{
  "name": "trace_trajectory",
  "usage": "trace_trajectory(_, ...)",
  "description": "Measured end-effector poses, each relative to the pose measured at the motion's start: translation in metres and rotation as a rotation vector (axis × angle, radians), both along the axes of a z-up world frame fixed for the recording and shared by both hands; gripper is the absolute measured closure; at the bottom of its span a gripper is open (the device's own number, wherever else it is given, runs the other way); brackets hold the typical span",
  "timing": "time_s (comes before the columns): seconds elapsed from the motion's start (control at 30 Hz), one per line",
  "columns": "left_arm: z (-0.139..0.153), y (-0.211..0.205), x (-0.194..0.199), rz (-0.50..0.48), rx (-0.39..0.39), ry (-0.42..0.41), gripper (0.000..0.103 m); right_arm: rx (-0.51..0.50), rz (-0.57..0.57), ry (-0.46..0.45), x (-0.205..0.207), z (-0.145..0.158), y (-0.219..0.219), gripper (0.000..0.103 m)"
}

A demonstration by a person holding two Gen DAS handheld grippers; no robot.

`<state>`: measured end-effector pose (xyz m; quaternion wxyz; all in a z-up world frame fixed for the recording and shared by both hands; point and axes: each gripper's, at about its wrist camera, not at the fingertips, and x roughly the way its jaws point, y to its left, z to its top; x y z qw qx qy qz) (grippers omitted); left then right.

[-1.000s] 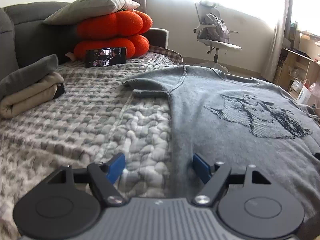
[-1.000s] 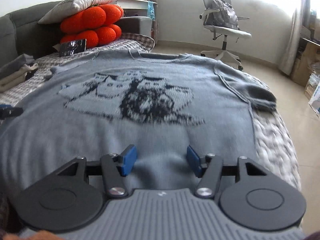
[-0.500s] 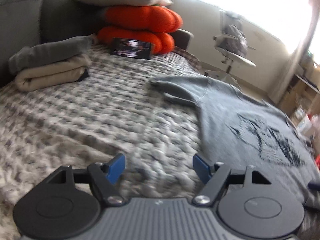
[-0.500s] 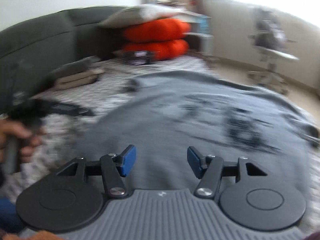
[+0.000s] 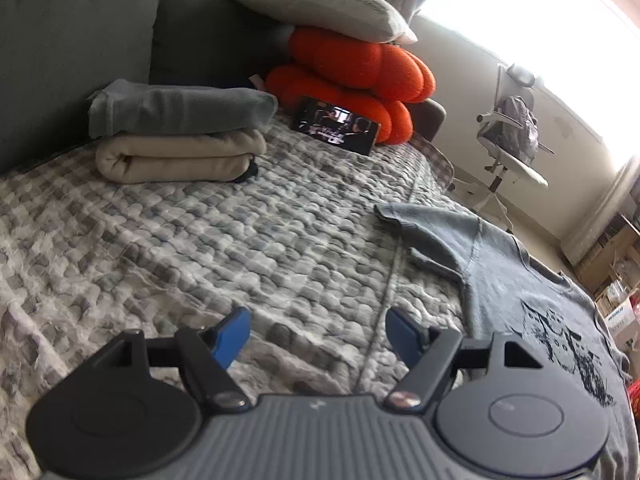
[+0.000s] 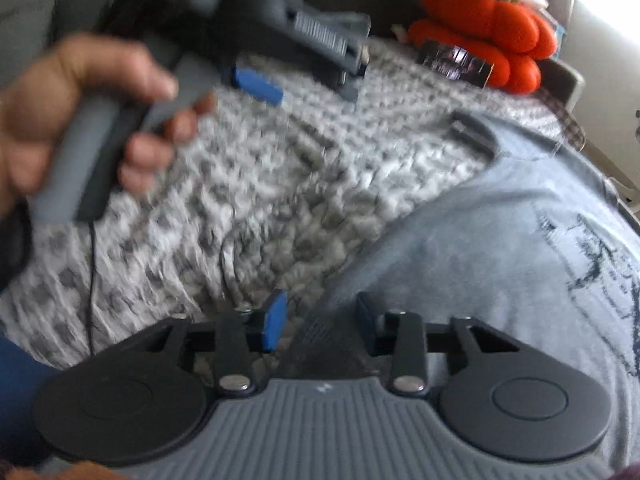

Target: Fold clothes

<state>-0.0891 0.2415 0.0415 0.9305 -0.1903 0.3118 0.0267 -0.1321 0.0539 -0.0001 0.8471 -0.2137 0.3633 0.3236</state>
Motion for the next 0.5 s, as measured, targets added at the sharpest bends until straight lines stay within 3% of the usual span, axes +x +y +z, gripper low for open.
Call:
trace_trajectory(0.07, -0.002, 0.004, 0.003, 0.007, -0.009, 0.007, 0.027, -0.027, 0.001, -0.032, -0.002, -0.003, 0.004, 0.074)
trace_trajectory(0.13, -0.003, 0.006, 0.007, 0.009, -0.022, 0.013, 0.027, -0.061, -0.014, -0.070, -0.004, -0.004, 0.007, 0.091)
trace_trajectory(0.2, -0.004, 0.008, 0.012, 0.011, -0.035, 0.020, 0.027, -0.043, -0.019, -0.068, -0.003, -0.003, 0.003, 0.097)
trace_trajectory(0.5, 0.001, 0.007, 0.040, 0.002, -0.059, 0.029, 0.027, 0.362, -0.108, 0.071, 0.008, 0.028, -0.055, 0.099)
